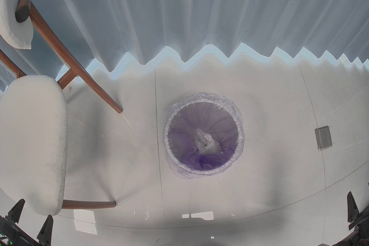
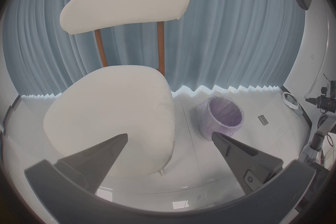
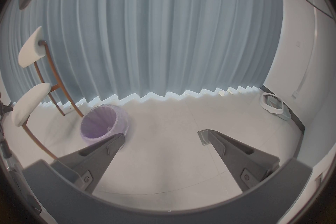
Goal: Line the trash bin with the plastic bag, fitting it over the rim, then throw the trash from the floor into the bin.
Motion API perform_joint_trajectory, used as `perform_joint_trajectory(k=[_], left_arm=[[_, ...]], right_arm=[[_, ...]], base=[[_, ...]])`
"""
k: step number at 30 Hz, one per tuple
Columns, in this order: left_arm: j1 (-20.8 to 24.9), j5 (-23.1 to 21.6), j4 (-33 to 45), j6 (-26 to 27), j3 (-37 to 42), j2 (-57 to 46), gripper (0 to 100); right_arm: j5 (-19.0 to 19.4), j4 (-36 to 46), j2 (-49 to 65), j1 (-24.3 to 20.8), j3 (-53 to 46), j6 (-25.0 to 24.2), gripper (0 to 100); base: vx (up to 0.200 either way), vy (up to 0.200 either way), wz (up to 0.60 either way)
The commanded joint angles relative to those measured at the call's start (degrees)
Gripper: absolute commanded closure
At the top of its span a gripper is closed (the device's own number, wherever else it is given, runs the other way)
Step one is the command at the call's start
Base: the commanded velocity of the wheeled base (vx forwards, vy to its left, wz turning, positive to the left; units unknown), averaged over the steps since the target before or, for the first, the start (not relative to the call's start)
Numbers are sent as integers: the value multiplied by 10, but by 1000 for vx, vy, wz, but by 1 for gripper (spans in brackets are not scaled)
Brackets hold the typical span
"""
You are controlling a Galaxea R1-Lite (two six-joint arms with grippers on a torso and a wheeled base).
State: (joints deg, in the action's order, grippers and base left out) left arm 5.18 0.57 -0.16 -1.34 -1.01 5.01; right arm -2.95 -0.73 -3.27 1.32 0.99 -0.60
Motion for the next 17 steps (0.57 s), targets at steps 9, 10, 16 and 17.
perform_joint_trajectory(k=[9, 10, 16, 17], left_arm=[[0, -1, 0, 5, 10, 1, 0], [0, -1, 0, 5, 10, 1, 0], [0, 0, 2, 2, 10, 1, 0], [0, -1, 2, 3, 10, 1, 0]], right_arm=[[15, 6, 32, -13, -10, 7, 0], [15, 6, 32, -13, -10, 7, 0], [8, 7, 32, -13, -10, 8, 0], [8, 7, 32, -13, -10, 8, 0]], base=[[0, 0, 0], [0, 0, 0], [0, 0, 0], [0, 0, 0]])
